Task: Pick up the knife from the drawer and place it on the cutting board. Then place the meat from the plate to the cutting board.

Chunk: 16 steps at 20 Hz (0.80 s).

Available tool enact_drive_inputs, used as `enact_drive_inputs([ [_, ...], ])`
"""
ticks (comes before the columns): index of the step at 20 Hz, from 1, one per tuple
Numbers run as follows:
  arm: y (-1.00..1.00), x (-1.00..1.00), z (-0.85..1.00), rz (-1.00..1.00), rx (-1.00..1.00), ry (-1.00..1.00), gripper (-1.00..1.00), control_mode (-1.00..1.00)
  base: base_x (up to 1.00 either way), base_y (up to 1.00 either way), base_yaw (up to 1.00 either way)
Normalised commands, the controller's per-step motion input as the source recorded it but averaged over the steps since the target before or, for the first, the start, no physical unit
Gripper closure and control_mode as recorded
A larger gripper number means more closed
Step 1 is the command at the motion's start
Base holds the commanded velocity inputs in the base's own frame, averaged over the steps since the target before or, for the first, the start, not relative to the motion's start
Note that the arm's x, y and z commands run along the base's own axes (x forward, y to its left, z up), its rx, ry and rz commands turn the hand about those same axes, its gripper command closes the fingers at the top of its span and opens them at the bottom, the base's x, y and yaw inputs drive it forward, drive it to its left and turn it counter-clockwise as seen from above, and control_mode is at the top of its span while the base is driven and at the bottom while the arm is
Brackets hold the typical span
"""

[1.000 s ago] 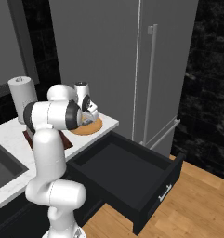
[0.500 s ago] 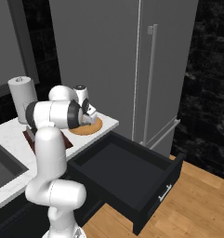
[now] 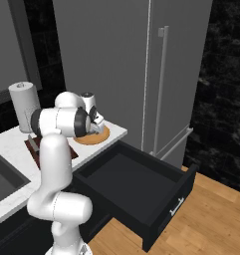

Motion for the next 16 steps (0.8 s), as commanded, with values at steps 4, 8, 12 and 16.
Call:
enact_drive_inputs([
  [4, 0.00, 0.12, -0.11, 0.00, 0.00, 0.02, -1.00, -1.00, 0.00, 0.00, 0.00],
  [8, 0.00, 0.11, -0.23, 0.00, 0.00, 0.01, -1.00, -1.00, 0.00, 0.00, 0.00],
  [12, 0.01, 0.09, -0.34, -0.01, 0.00, 0.02, 1.00, -1.00, 0.00, 0.00, 0.00],
  [16, 0.00, 0.08, -0.27, 0.00, 0.00, 0.01, 1.00, -1.00, 0.00, 0.00, 0.00],
])
